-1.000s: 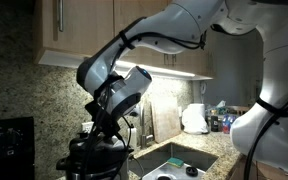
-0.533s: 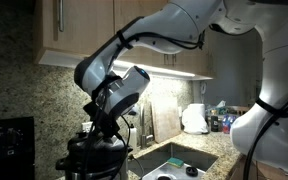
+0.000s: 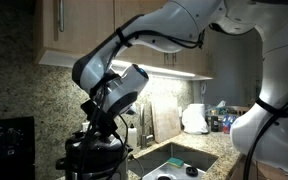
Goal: Pick up the lid and close the rice cooker
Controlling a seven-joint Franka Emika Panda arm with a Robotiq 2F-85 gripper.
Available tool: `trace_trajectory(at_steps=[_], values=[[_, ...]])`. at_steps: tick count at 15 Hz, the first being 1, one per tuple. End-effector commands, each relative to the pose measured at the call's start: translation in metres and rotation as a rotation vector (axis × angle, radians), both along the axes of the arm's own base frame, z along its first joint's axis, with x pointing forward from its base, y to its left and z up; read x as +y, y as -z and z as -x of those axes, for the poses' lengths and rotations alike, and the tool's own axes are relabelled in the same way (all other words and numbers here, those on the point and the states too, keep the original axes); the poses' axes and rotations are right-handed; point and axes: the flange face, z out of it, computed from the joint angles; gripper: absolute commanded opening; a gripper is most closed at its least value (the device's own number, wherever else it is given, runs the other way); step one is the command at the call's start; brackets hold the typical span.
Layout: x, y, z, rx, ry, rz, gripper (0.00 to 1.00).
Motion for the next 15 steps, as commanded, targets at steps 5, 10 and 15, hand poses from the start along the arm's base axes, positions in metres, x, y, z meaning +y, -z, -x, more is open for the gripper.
trace_trajectory(at_steps=[5, 10, 15], values=[[-0.017, -0.005, -0.006, 0.004, 0.08, -0.058, 0.0], [-0.002, 0.001, -0.018, 0.0, 0.146, -0.065, 0.01], [0.001, 0.005, -0.019, 0.01, 0.254, -0.128, 0.01]])
